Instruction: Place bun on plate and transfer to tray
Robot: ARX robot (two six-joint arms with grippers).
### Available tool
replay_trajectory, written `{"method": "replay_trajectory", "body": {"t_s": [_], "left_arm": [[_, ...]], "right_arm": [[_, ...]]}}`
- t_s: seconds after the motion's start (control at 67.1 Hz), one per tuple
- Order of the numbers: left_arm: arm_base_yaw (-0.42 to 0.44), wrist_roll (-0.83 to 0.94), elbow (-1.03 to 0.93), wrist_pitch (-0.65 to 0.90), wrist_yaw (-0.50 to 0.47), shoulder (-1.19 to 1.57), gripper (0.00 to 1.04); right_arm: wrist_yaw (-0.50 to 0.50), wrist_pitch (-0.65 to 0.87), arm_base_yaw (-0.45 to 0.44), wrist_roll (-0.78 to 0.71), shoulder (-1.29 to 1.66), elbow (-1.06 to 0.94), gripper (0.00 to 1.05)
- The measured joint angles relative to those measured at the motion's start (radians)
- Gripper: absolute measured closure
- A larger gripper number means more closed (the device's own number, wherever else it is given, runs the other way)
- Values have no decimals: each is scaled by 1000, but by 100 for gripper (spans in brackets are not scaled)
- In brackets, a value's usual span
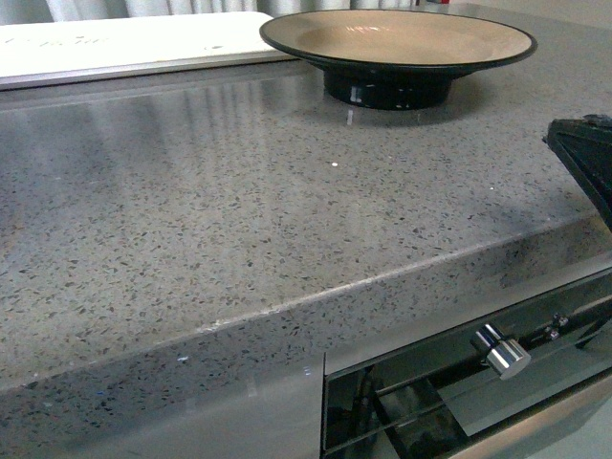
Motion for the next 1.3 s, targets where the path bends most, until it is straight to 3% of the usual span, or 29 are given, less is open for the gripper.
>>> {"method": "replay_trajectory", "body": {"t_s": [0.477,0.776,1.297], "left_arm": [[0,-6,-167,50,96,-22,100],[-2,-26,-190,39,105,-39,100],[-9,-110,-79,-50,192,-38,11]], "right_arm": [[0,0,0,0,0,0,8],[0,0,0,0,0,0,8],[0,0,0,0,0,0,8]]}}
